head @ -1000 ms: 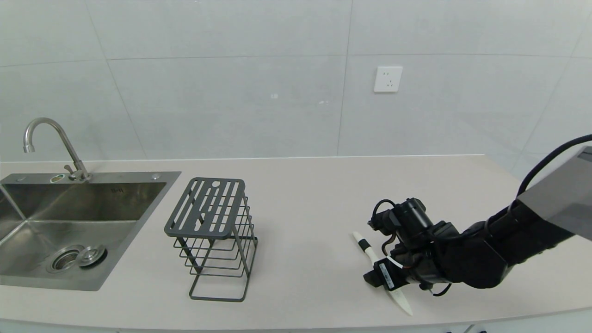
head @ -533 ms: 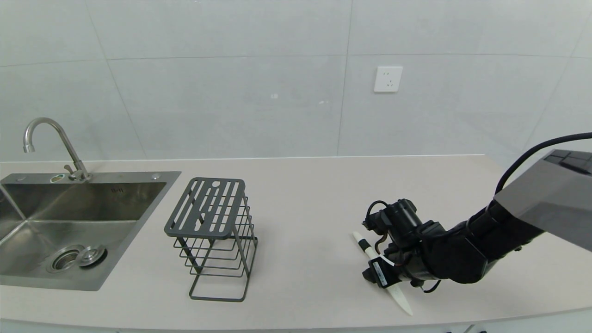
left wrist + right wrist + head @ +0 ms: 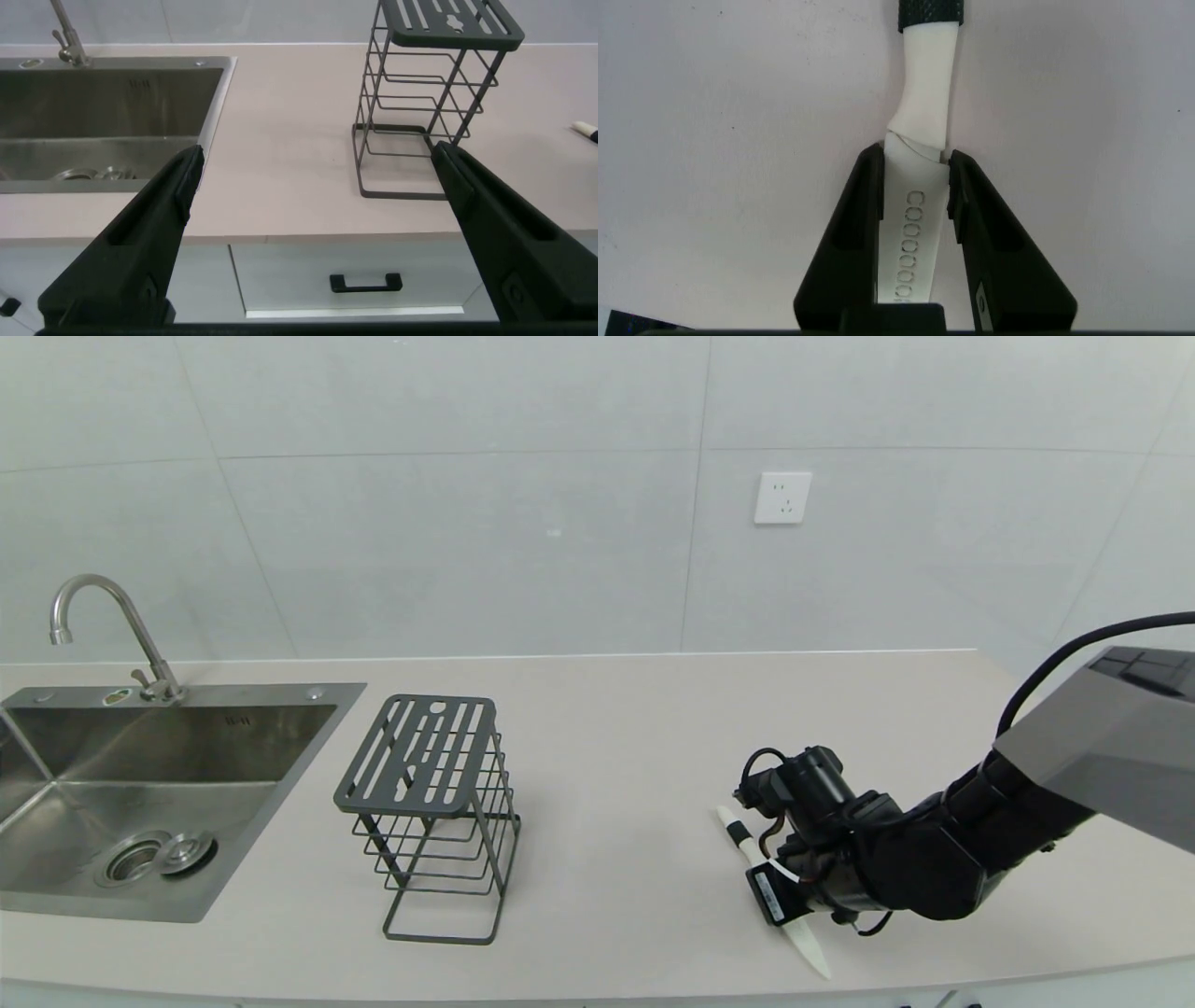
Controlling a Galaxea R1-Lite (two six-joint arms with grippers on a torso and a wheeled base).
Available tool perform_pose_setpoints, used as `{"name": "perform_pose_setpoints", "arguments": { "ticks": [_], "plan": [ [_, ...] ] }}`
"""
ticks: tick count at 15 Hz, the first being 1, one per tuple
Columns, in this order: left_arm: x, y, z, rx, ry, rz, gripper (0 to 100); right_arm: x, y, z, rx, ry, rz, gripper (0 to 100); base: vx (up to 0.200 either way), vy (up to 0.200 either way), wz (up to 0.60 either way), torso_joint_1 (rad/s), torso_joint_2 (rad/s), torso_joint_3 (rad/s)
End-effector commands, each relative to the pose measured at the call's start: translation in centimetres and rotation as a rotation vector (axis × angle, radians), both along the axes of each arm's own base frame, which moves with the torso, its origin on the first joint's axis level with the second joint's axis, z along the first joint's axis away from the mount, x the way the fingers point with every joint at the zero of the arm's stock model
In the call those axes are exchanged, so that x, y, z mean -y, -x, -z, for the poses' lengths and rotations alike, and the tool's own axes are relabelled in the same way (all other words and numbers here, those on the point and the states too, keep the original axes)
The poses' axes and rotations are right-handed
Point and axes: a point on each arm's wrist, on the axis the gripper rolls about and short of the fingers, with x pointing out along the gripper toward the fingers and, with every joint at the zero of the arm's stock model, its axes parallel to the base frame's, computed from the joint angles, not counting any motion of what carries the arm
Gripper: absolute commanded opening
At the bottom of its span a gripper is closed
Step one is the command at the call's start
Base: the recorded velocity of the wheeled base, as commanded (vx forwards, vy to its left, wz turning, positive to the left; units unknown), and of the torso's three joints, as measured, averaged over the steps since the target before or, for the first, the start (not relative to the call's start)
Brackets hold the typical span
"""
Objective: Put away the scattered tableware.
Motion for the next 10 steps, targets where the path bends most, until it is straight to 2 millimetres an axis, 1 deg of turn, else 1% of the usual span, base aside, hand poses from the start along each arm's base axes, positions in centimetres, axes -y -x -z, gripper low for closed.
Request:
{"name": "perform_pose_setpoints", "arguments": {
  "ticks": [1,3,6,9,10],
  "plan": [
    [0.0,0.0,0.0,0.0,0.0,0.001,100,-0.1,0.0,-0.9,0.023,-0.011,-0.005,0,0.0,0.0,0.0,0.0,0.0,0.0],
    [0.0,0.0,0.0,-0.001,0.0,-0.001,100,-0.2,0.0,-2.1,0.055,-0.029,-0.008,0,0.0,0.0,0.0,0.0,0.0,0.0],
    [0.0,0.0,0.0,-0.001,0.0,-0.001,100,-0.5,0.9,-3.7,0.088,-0.053,-0.028,0,0.0,0.0,0.0,0.0,0.0,0.0],
    [0.0,0.0,0.0,0.0,-0.001,0.001,100,-1.9,2.2,-5.5,0.134,-0.089,-0.086,0,0.0,0.0,0.0,0.0,0.0,0.0],
    [0.0,0.0,0.0,-0.001,-0.001,-0.001,100,-2.2,2.4,-5.9,0.143,-0.096,-0.096,0,0.0,0.0,0.0,0.0,0.0,0.0]
  ]
}}
